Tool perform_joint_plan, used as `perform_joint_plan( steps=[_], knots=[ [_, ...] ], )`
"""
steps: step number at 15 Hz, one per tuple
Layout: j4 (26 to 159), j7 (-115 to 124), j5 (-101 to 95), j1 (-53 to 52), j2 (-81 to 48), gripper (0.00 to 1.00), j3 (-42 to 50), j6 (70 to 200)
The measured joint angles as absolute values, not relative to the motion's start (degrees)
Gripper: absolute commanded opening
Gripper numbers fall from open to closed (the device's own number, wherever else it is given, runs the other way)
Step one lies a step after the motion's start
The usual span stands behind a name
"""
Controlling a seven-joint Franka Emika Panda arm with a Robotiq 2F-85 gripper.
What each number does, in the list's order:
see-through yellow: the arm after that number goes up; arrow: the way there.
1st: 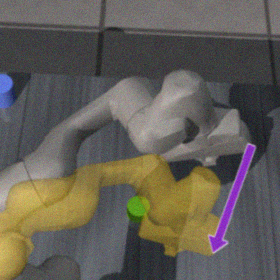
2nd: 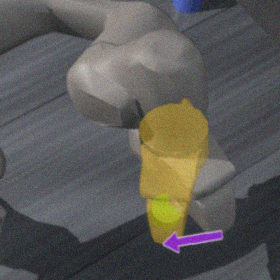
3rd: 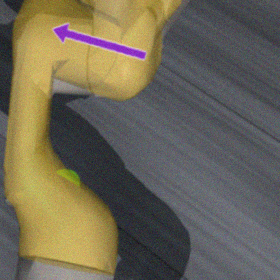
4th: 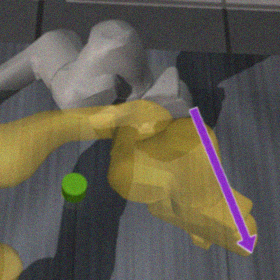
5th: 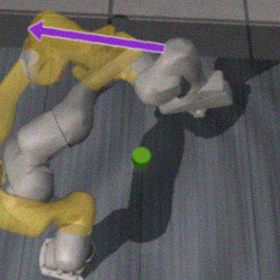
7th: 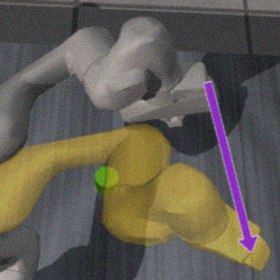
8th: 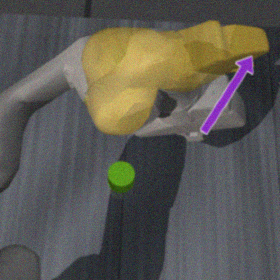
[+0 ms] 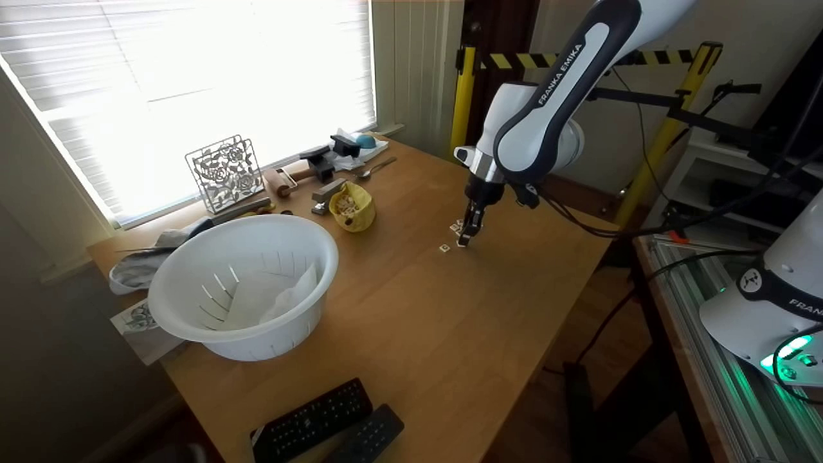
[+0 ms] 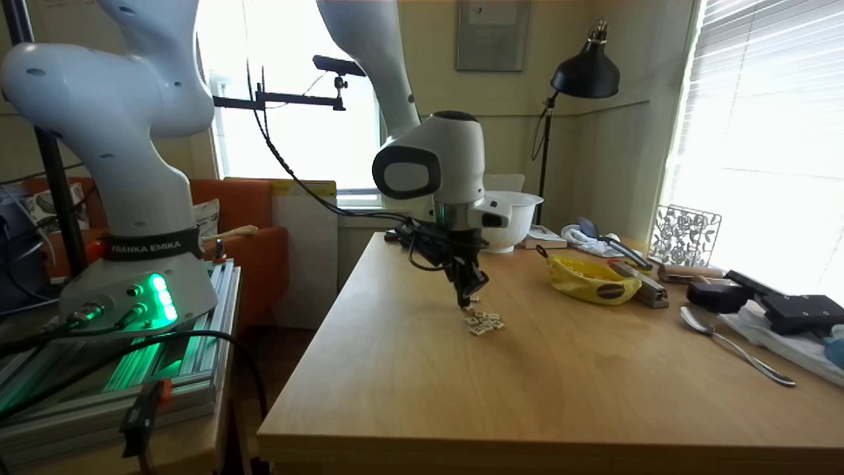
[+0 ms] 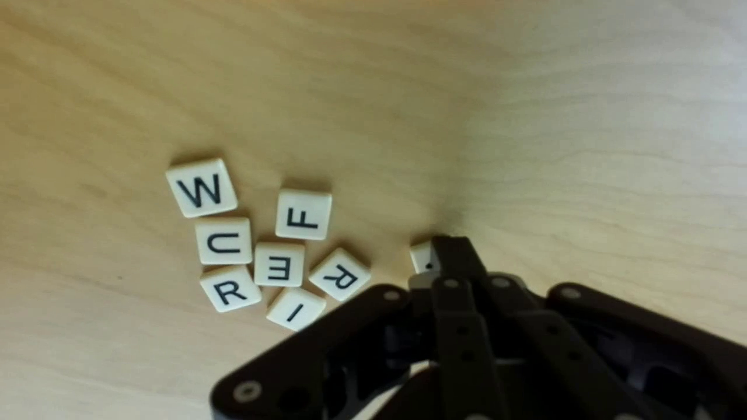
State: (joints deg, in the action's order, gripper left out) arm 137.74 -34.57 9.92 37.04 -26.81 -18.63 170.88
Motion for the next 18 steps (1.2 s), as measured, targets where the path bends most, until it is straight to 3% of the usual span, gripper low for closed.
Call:
perform_joint_plan(
  steps=[18],
  knots=[
    [134.43, -49.58, 6.23, 39.42, -28.42, 0.0, -19.87, 167.24]
  ],
)
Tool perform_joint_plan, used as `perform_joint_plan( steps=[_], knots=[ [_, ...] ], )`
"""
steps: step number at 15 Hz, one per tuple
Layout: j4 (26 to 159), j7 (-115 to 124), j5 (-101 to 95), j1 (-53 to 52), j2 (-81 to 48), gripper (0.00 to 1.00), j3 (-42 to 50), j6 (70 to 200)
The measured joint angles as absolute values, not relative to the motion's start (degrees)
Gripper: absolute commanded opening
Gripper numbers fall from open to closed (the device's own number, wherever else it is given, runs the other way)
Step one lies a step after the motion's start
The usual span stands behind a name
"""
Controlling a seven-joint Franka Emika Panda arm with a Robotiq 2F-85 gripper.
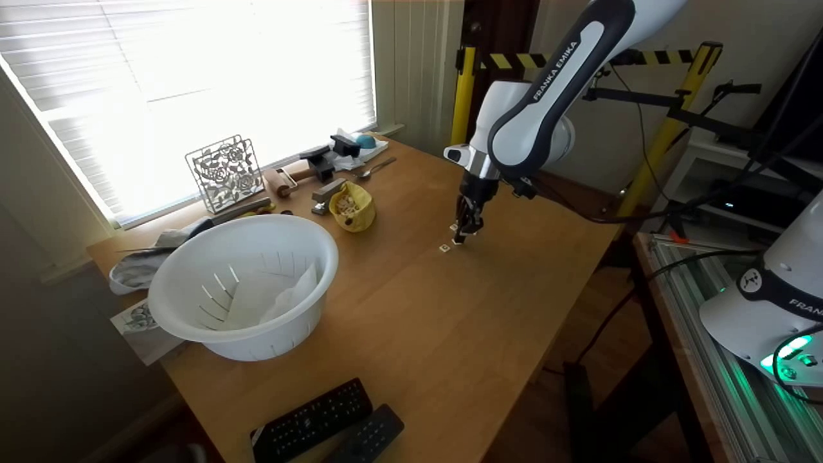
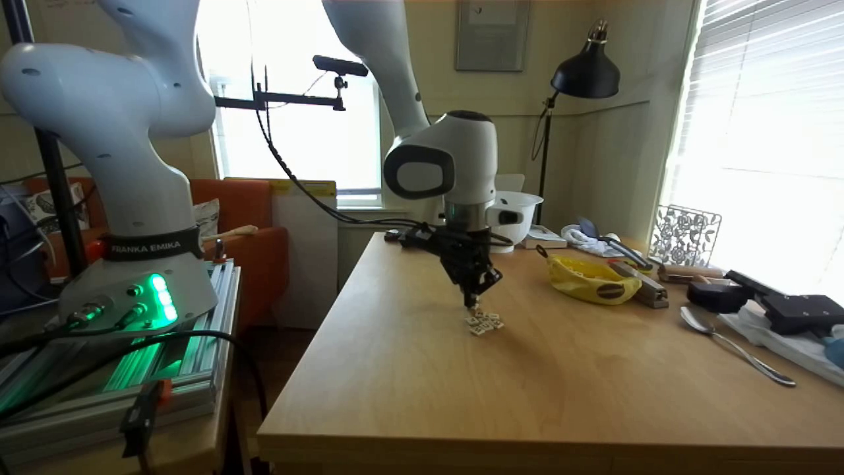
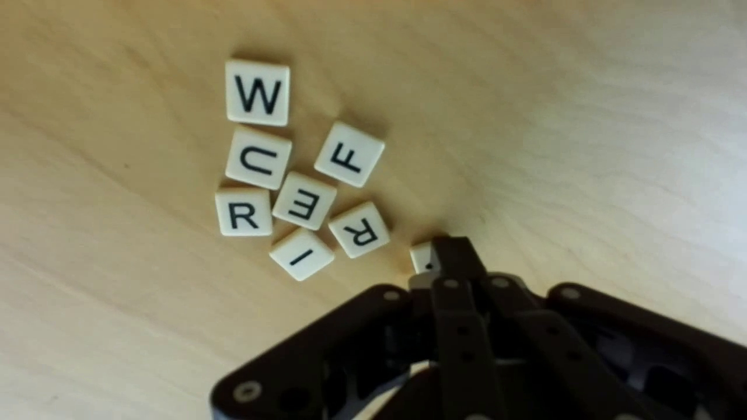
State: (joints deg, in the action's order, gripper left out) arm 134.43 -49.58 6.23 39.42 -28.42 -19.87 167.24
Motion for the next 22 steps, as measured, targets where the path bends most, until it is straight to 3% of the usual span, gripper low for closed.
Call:
perform_joint_plan(
  steps=[22],
  knots=[
    [126.23, -65.32, 5.13, 31.03, -30.49, 0.0, -12.6, 158.69]
  ],
)
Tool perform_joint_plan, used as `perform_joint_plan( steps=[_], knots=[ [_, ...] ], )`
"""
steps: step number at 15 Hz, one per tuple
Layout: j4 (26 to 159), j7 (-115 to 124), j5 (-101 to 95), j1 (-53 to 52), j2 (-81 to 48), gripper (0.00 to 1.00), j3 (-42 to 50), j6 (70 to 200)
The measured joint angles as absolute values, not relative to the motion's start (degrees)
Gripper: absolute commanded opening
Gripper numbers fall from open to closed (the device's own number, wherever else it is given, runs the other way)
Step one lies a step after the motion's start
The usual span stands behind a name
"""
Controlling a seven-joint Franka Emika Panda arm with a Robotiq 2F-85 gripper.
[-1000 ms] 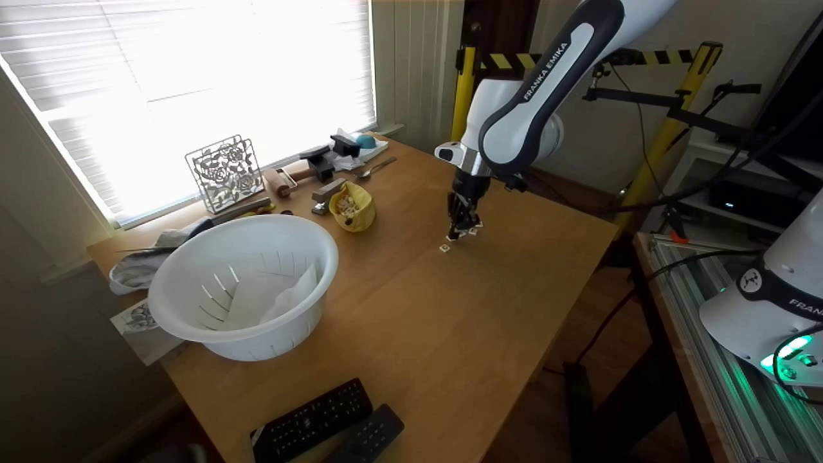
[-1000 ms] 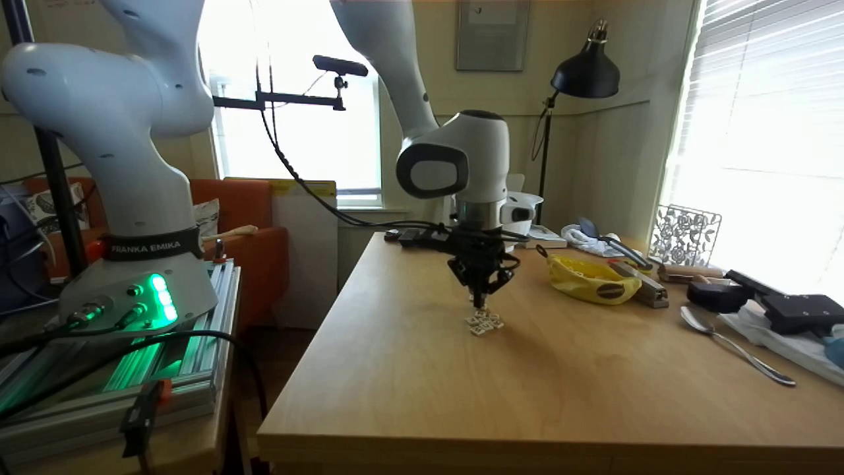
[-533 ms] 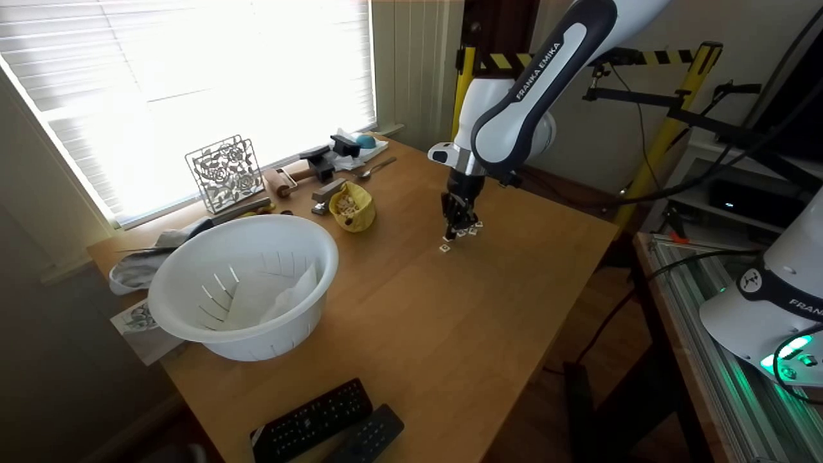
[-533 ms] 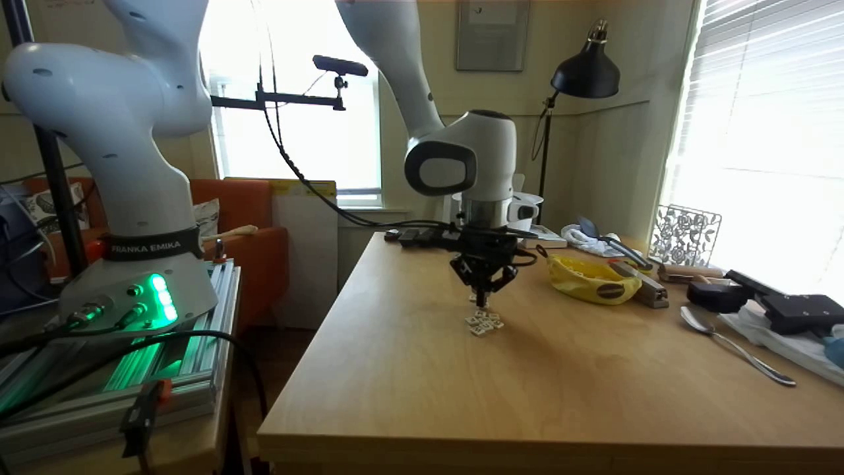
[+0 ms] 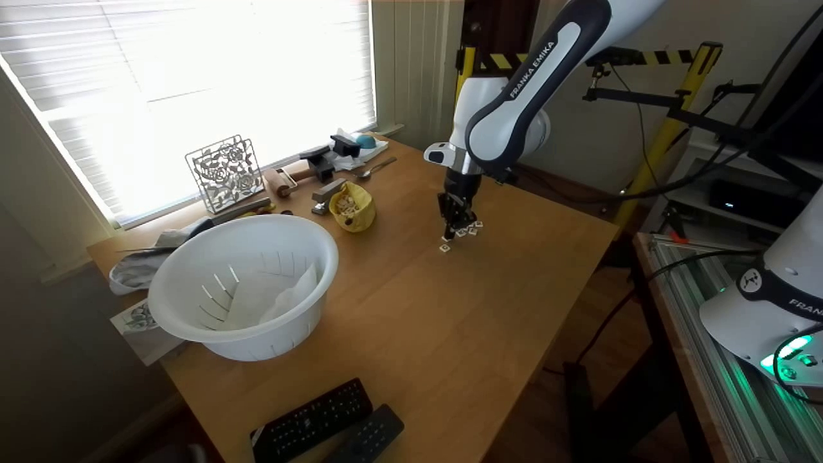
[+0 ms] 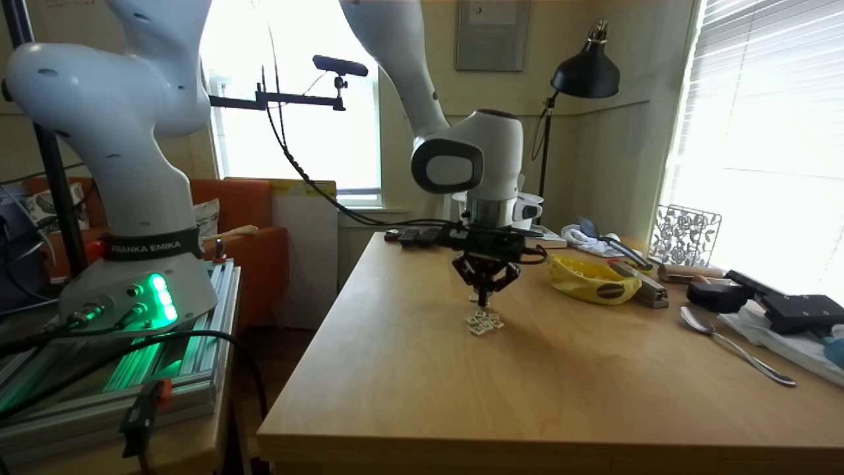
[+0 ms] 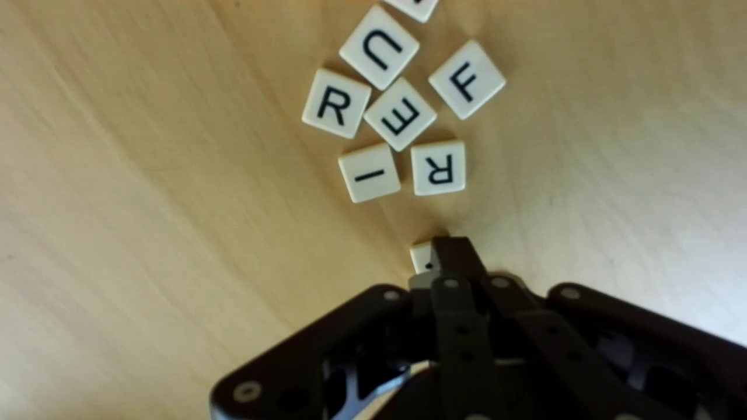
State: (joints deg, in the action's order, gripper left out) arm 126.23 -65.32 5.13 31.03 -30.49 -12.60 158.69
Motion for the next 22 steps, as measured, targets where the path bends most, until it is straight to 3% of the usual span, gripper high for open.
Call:
perform_joint_plan(
  steps=[12, 22],
  knots=[
    [124.33, -67.19, 12.12, 30.18, -30.71, 0.0, -12.86, 155.98],
    [125.15, -50.23, 13.32, 23.51, -30.68, 0.0, -8.39, 160.48]
  ],
)
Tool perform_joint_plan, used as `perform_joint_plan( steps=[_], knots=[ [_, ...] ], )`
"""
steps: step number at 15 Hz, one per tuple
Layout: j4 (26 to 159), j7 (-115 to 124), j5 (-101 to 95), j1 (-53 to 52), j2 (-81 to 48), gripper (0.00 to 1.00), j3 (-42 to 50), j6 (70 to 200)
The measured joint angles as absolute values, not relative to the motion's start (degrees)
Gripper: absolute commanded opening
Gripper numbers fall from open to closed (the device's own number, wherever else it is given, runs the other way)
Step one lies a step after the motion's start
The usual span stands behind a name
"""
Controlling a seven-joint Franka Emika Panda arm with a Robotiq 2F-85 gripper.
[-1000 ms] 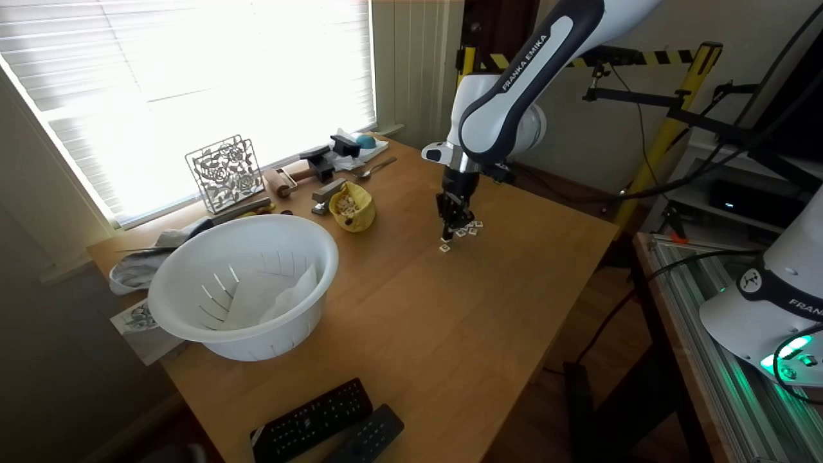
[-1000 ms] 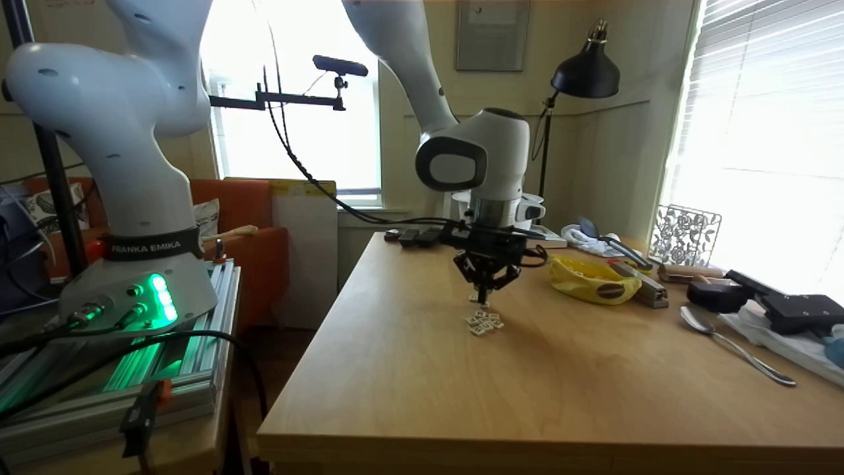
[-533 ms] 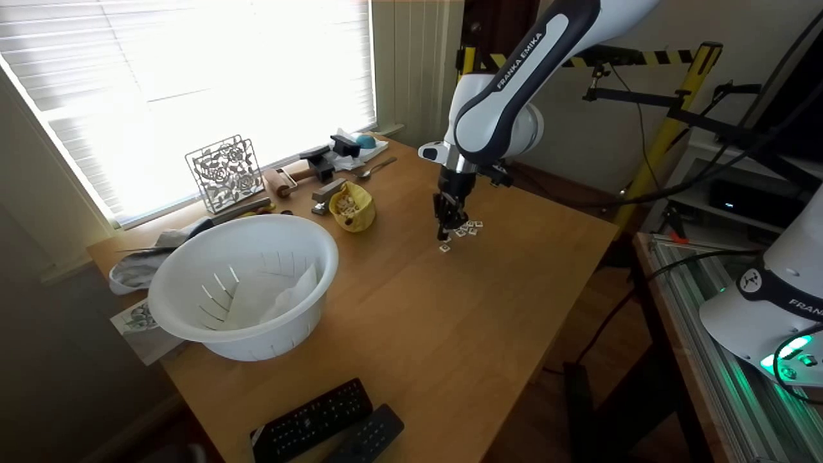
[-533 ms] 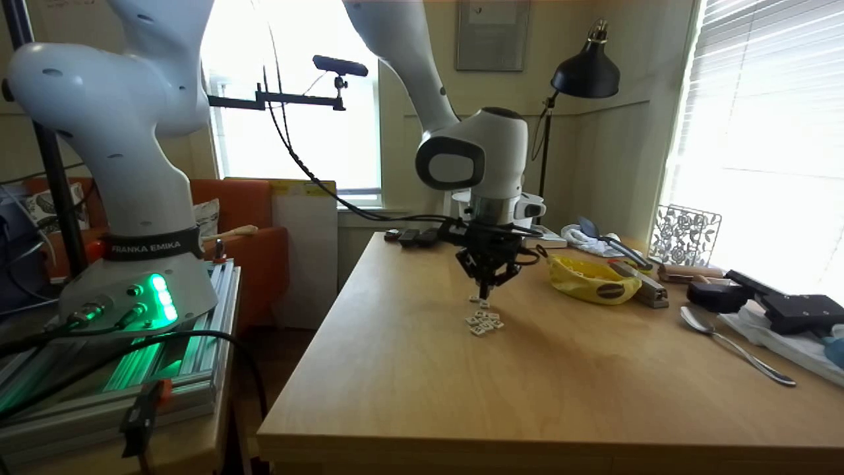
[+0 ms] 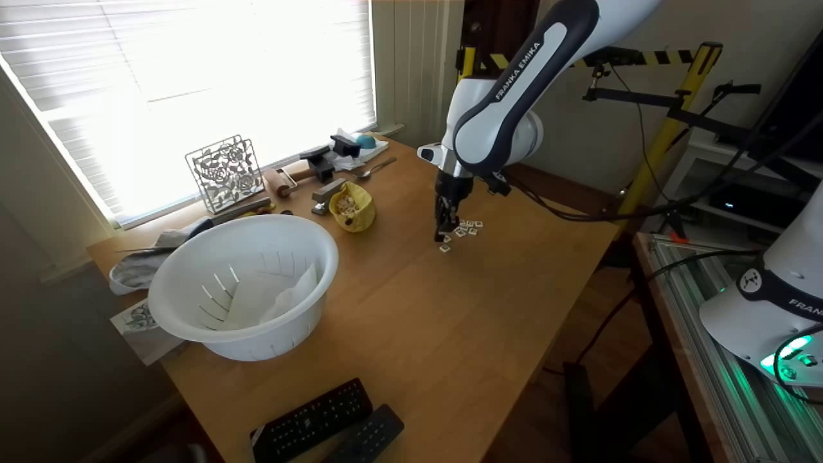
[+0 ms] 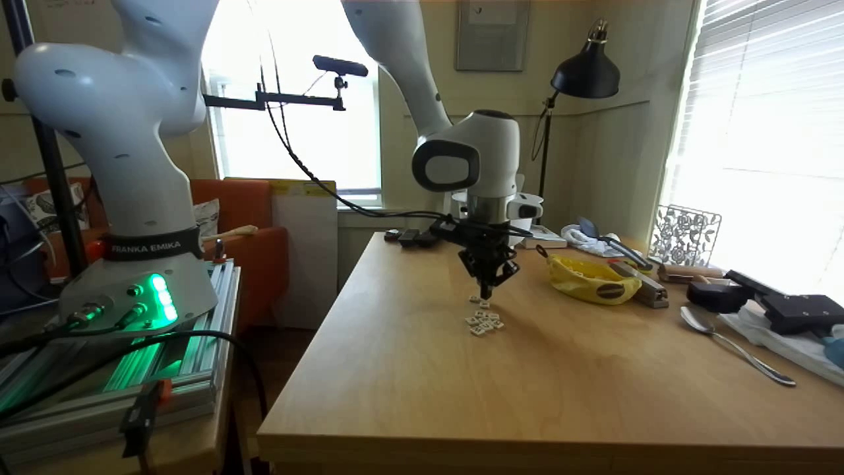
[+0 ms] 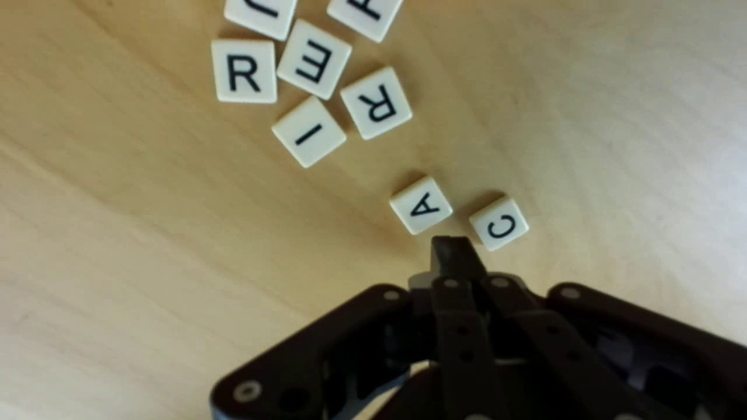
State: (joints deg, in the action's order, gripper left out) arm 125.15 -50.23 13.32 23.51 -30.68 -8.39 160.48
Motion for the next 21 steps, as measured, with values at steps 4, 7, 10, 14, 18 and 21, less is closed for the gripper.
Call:
perform_joint_plan(
  steps=[4, 7, 10, 14, 18, 21],
  knots=[
    [125.48, -43.71, 13.29, 22.24, -29.99, 0.0, -7.05, 160.48],
    [125.89, -39.68, 13.1, 21.62, -29.04, 0.0, -6.29, 160.48],
    [125.95, -35.64, 12.58, 20.26, -28.63, 0.0, -4.52, 160.48],
    [126.54, -31.35, 11.26, 19.16, -28.63, 0.0, -2.84, 160.48],
    [127.49, -27.37, 9.94, 18.64, -28.64, 0.0, -1.88, 160.48],
    [127.65, -25.64, 9.89, 18.53, -28.77, 0.0, -1.74, 160.48]
  ],
)
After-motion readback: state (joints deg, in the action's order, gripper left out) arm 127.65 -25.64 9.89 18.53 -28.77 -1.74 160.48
